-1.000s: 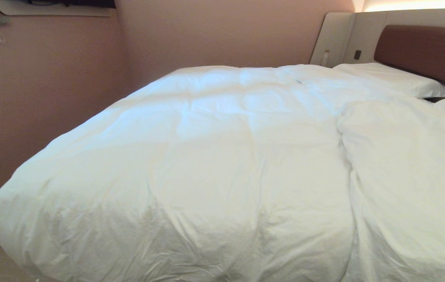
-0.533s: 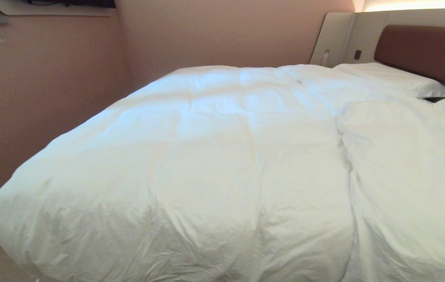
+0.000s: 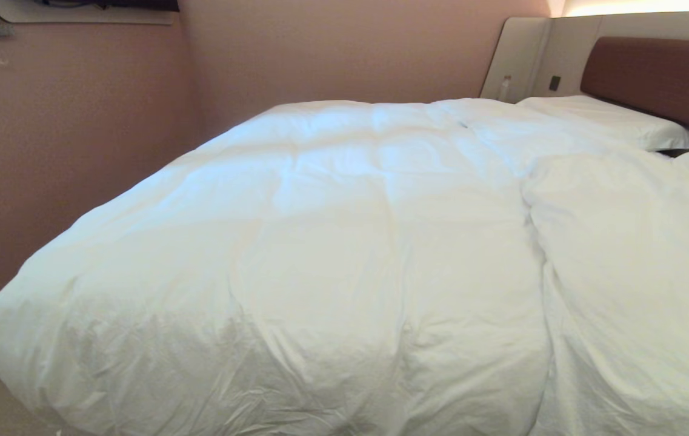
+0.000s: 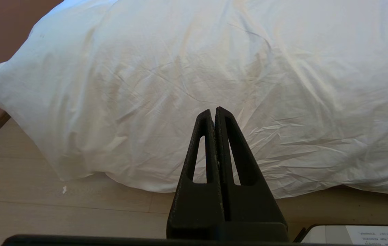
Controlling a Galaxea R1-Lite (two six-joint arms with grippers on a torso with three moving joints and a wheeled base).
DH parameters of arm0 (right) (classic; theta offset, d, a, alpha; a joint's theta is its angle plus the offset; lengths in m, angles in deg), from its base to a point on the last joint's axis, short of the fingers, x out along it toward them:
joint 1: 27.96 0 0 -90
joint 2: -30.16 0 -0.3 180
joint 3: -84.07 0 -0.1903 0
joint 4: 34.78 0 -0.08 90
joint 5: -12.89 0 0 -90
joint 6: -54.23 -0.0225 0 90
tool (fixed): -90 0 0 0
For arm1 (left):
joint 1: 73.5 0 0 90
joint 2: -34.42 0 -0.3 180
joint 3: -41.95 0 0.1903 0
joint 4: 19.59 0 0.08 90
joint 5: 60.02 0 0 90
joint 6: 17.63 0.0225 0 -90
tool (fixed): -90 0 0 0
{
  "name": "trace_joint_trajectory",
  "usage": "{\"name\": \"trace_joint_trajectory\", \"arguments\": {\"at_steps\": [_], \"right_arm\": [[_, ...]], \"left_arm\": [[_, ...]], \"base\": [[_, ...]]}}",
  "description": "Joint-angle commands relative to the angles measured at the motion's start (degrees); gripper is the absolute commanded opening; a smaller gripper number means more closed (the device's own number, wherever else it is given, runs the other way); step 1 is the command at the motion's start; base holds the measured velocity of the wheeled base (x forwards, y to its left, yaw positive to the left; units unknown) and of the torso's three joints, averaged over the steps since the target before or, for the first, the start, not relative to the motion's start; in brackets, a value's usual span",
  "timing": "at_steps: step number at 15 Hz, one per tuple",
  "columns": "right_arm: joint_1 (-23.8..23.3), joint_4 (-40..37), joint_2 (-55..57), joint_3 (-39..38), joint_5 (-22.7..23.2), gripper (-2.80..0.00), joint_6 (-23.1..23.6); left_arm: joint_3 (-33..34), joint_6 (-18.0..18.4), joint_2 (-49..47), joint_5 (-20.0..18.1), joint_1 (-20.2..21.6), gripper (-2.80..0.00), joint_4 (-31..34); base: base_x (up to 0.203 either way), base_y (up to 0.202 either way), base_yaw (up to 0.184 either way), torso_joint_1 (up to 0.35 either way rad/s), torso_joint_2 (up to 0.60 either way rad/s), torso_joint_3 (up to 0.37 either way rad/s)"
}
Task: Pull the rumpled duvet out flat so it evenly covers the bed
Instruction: Flatten the corners of the folded blanket
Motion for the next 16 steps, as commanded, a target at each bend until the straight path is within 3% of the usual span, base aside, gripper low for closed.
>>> {"name": "trace_joint_trajectory", "arguments": {"at_steps": [1,4,8,12,16], "right_arm": [[-0.3,-0.1,7.3,1.2,7.1,-2.8,-9.7],[-5.2,-0.1,10.5,0.7,8.4,-2.8,-10.6],[-16.3,-0.8,9.0,-1.1,18.8,-2.8,-10.6],[-29.1,-0.7,7.7,-9.0,27.1,-2.8,-3.0],[-44.8,3.6,10.1,-17.4,40.3,-2.8,11.0]], "left_arm": [[0.0,0.0,0.0,0.0,0.0,-2.8,0.0],[0.0,0.0,0.0,0.0,0.0,-2.8,0.0],[0.0,0.0,0.0,0.0,-0.1,-2.8,0.0],[0.0,0.0,0.0,0.0,-0.1,-2.8,0.0],[0.0,0.0,0.0,0.0,-0.1,-2.8,0.0]], "base": [[0.0,0.0,0.0,0.0,0.0,0.0],[0.0,0.0,0.0,0.0,0.0,0.0],[0.0,0.0,0.0,0.0,0.0,0.0],[0.0,0.0,0.0,0.0,0.0,0.0],[0.0,0.0,0.0,0.0,0.0,0.0]]}}
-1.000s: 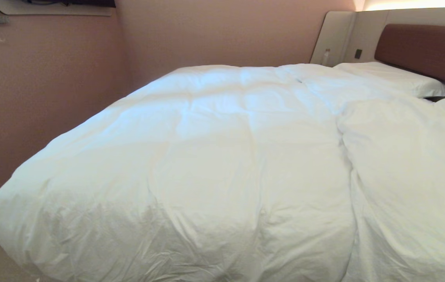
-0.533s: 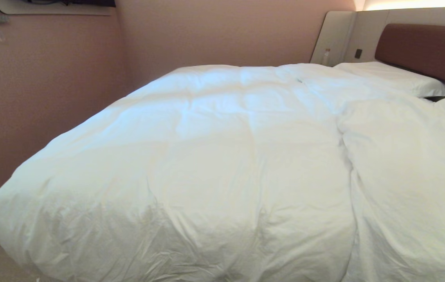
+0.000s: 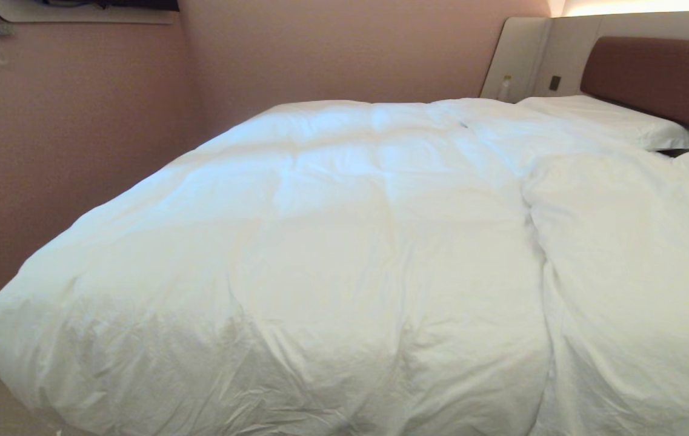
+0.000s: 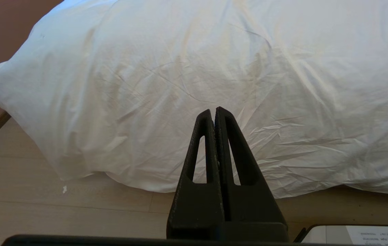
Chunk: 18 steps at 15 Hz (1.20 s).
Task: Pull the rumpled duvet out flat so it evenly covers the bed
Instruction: Flatten the corners of the folded blanket
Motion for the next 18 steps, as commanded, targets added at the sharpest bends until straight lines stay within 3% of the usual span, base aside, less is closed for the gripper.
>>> {"name": "trace_joint_trajectory", "arguments": {"at_steps": [1,4,10,14,16,18], "right_arm": [[-7.4,4.1,2.4,-3.9,17.1,-2.8,19.2],[-18.7,7.0,7.3,-7.0,29.1,-2.8,32.5],[-31.2,5.7,21.7,-1.4,35.4,-2.8,35.5],[-32.3,-6.0,29.3,6.6,37.1,-2.8,36.2],[-32.3,-11.6,32.4,9.9,37.3,-2.8,39.0],[-31.9,-12.2,33.3,10.7,37.4,-2.8,40.5]], "left_arm": [[0.0,0.0,0.0,0.0,0.0,-2.8,0.0],[0.0,0.0,0.0,0.0,0.0,-2.8,0.0],[0.0,0.0,0.0,0.0,-0.1,-2.8,0.0],[0.0,0.0,0.0,0.0,0.0,-2.8,0.0],[0.0,0.0,0.0,0.0,0.0,-2.8,0.0],[0.0,0.0,0.0,0.0,0.0,-2.8,0.0]], "base": [[0.0,0.0,0.0,0.0,0.0,0.0],[0.0,0.0,0.0,0.0,0.0,0.0],[0.0,0.0,0.0,0.0,0.0,0.0],[0.0,0.0,0.0,0.0,0.0,0.0],[0.0,0.0,0.0,0.0,0.0,0.0],[0.0,0.0,0.0,0.0,0.0,0.0]]}}
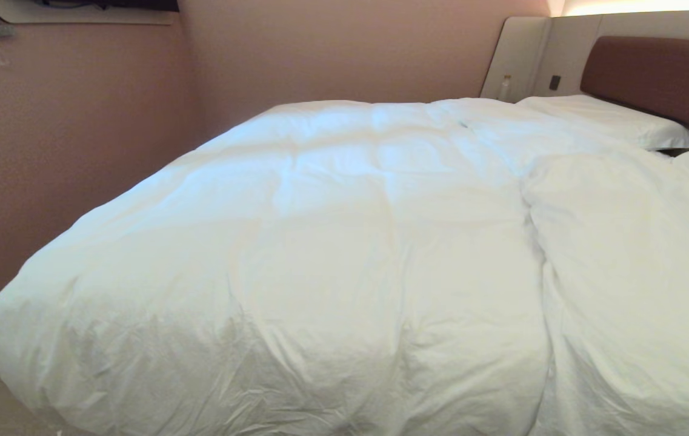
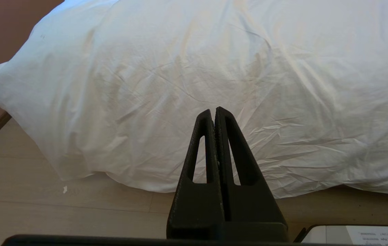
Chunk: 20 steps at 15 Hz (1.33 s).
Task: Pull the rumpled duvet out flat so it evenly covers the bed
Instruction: Flatten the corners of the folded blanket
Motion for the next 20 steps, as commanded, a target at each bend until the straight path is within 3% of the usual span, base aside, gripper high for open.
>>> {"name": "trace_joint_trajectory", "arguments": {"at_steps": [1,4,13,20], "right_arm": [[0.8,-8.5,2.1,1.1,0.6,-2.8,2.6],[3.1,-8.5,3.0,3.3,0.5,-2.8,2.2],[3.3,-11.2,13.4,19.1,0.4,-2.8,-2.3],[8.9,-12.5,12.9,18.9,0.2,-2.8,-2.4]], "left_arm": [[0.0,0.0,0.0,0.0,0.0,-2.8,0.0],[0.0,0.0,0.0,0.0,0.0,-2.8,0.0],[0.0,0.0,0.0,0.0,0.0,-2.8,0.0],[0.0,0.0,0.0,0.0,0.0,-2.8,0.0]], "base": [[0.0,0.0,0.0,0.0,0.0,0.0],[0.0,0.0,0.0,0.0,0.0,0.0],[0.0,0.0,0.0,0.0,0.0,0.0],[0.0,0.0,0.0,0.0,0.0,0.0]]}}
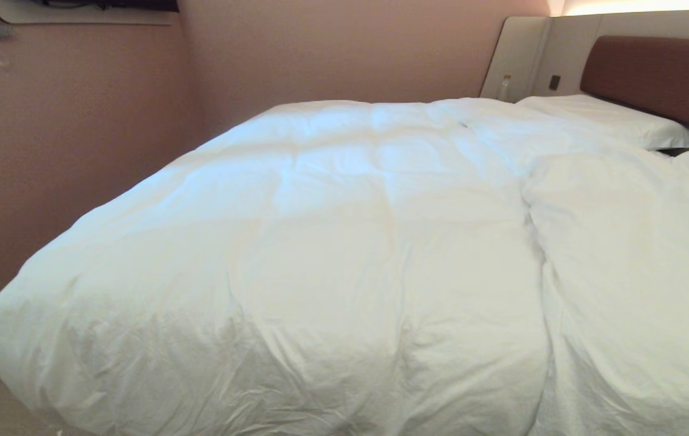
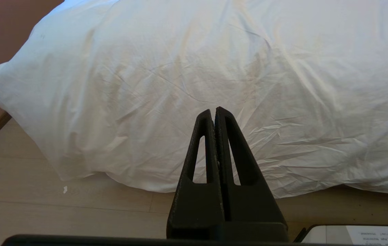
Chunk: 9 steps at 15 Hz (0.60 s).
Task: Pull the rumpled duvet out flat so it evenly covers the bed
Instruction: Flatten the corners of the folded blanket
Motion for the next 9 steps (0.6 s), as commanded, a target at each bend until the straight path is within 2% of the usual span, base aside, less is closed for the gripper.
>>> {"name": "trace_joint_trajectory", "arguments": {"at_steps": [1,2,3,9], "right_arm": [[0.7,-1.3,-0.8,0.2,0.4,-2.8,0.0],[0.7,-1.5,-1.2,0.2,0.4,-2.8,0.0],[0.7,-1.5,-1.4,0.1,0.5,0.0,0.1],[2.7,-4.0,-2.4,-0.2,1.2,0.0,-0.1]], "left_arm": [[0.0,0.0,0.0,0.0,-0.1,-2.8,0.0],[0.0,0.0,0.0,0.0,0.0,-2.8,0.0],[0.0,0.0,0.0,0.0,0.0,-2.8,0.0],[0.0,0.0,0.0,0.0,0.0,-2.8,0.0]], "base": [[0.0,0.0,0.0,0.0,0.0,0.0],[0.0,0.0,0.0,0.0,0.0,0.0],[0.0,0.0,0.0,0.0,0.0,0.0],[0.0,0.0,0.0,0.0,0.0,0.0]]}}
